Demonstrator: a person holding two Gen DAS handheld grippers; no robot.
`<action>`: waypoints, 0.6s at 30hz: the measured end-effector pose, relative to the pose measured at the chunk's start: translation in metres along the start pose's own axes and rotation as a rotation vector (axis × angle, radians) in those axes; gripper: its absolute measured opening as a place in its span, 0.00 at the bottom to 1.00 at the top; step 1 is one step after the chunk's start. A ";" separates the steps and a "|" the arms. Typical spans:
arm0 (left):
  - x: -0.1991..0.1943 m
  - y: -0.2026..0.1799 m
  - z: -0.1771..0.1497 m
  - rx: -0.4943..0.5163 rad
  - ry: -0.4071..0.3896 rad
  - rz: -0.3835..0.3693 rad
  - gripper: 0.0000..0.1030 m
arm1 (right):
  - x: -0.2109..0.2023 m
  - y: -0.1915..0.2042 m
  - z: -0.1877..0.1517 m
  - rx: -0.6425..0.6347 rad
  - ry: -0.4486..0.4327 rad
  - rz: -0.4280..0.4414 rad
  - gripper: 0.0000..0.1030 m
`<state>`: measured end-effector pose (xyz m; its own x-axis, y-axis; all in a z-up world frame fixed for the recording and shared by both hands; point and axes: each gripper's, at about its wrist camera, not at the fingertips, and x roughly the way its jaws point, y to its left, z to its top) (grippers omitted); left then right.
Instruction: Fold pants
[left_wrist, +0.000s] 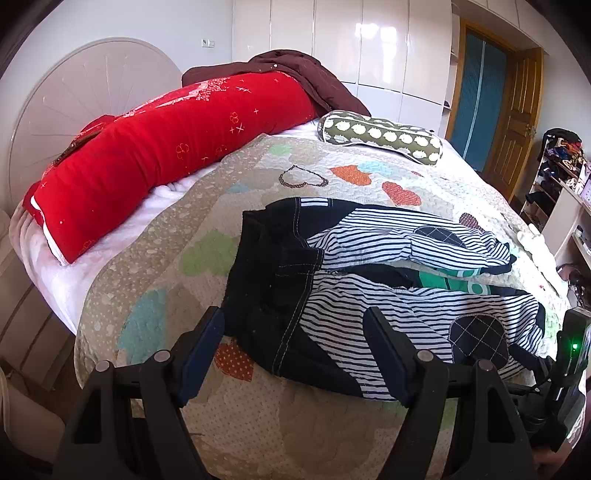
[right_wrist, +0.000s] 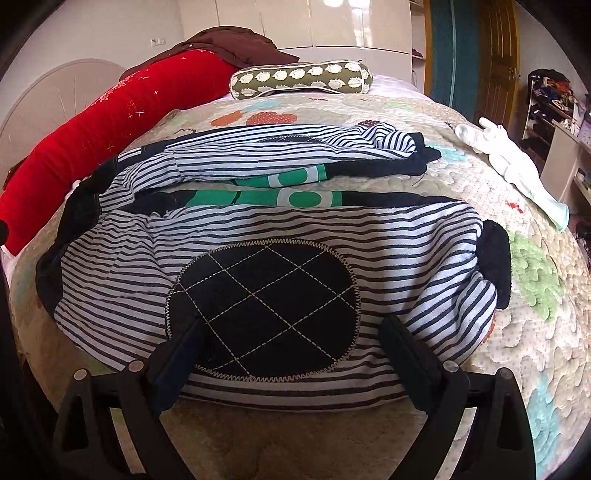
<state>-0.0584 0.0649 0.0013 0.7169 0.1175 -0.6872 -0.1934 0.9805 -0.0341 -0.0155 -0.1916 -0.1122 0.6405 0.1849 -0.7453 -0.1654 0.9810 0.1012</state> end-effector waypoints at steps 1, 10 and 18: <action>0.000 0.000 0.000 0.001 0.002 0.000 0.74 | 0.000 0.000 0.000 -0.003 -0.001 -0.003 0.96; 0.004 -0.001 -0.002 0.003 0.015 -0.001 0.74 | 0.000 0.005 -0.003 -0.002 -0.014 -0.016 0.96; 0.008 -0.001 -0.002 0.002 0.031 -0.005 0.74 | 0.000 0.004 -0.003 0.000 -0.014 -0.018 0.96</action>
<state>-0.0542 0.0644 -0.0057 0.6966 0.1077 -0.7093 -0.1887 0.9814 -0.0363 -0.0179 -0.1874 -0.1139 0.6540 0.1680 -0.7376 -0.1538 0.9842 0.0878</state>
